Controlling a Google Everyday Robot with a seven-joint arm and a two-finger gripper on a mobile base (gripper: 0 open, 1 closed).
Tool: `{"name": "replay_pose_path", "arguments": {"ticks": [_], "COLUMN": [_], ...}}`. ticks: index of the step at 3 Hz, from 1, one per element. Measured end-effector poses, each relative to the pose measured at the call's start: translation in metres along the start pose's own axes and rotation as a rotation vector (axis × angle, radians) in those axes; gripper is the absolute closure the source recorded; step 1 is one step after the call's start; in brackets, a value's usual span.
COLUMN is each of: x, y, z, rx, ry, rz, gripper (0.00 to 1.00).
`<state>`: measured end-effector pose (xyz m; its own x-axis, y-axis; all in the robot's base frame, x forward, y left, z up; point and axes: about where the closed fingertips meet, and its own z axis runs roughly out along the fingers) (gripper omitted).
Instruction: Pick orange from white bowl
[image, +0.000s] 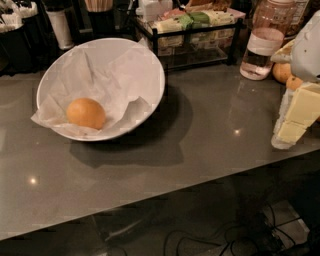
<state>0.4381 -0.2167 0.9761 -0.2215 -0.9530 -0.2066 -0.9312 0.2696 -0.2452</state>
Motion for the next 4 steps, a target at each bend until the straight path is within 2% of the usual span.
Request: {"name": "replay_pose_path", "arguments": {"ticks": [1, 3, 4], "x": [0.000, -0.058, -0.107], "y": [0.000, -0.017, -0.028], "z": [0.000, -0.006, -0.009], "rx": [0.000, 0.032, 0.020], "ry": [0.000, 0.004, -0.094], "rz": [0.000, -0.179, -0.318], "gripper": [0.00, 0.00, 0.00]}}
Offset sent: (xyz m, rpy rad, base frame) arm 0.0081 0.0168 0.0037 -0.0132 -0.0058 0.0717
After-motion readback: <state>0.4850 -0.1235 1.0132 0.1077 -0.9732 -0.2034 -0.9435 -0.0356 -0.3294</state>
